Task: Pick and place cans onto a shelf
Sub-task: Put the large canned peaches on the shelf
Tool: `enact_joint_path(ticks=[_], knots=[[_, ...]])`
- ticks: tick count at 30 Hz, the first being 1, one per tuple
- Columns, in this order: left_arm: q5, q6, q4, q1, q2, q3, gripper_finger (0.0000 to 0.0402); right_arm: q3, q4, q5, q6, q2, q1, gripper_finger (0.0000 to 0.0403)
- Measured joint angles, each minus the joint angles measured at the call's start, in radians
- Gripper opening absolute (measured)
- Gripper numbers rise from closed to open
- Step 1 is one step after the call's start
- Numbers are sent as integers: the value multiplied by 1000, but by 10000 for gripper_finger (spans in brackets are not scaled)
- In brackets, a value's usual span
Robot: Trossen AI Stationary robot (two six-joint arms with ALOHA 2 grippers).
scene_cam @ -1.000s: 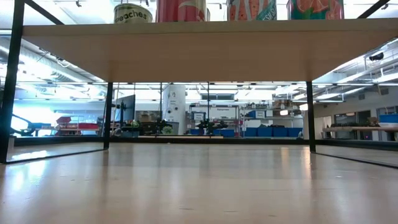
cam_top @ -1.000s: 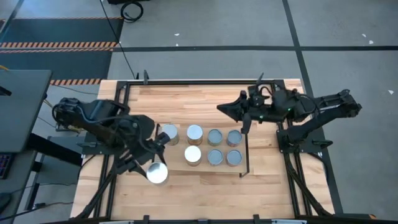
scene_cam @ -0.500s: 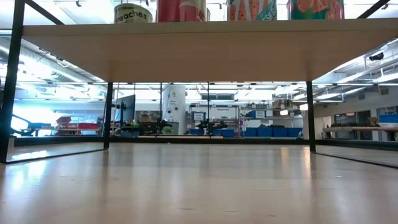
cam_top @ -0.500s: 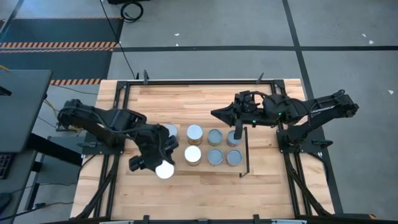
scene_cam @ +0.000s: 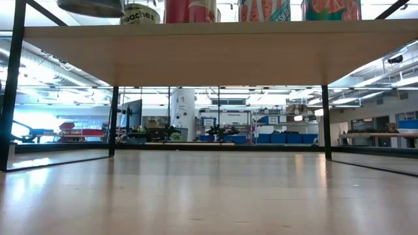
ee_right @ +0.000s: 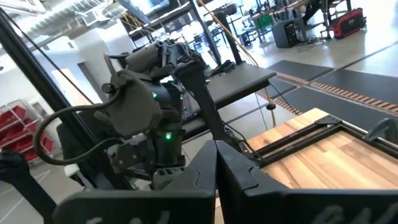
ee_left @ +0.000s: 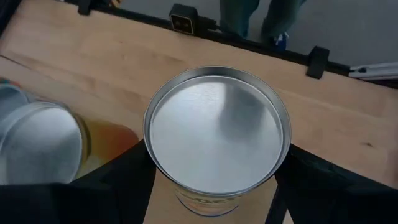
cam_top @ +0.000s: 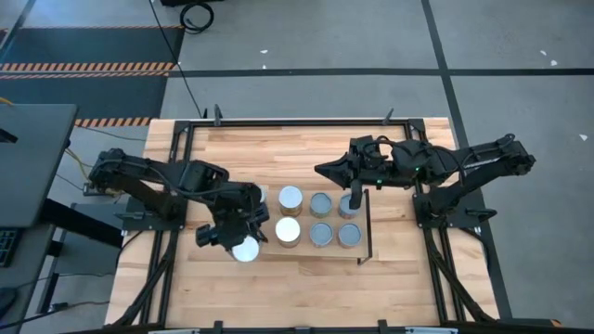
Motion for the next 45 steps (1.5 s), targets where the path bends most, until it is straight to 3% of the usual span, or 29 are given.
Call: enact_joint_path(ticks=[7,17,45], knots=[[43,133,-5,44,0,0,290,0,0,42,-38,0,-7,20],[79,188,-33,90,0,0,291,0,0,73,-49,0,-23,45],[-1,43,-28,86,40,0,305,0,28,69,-101,0,-44,52]])
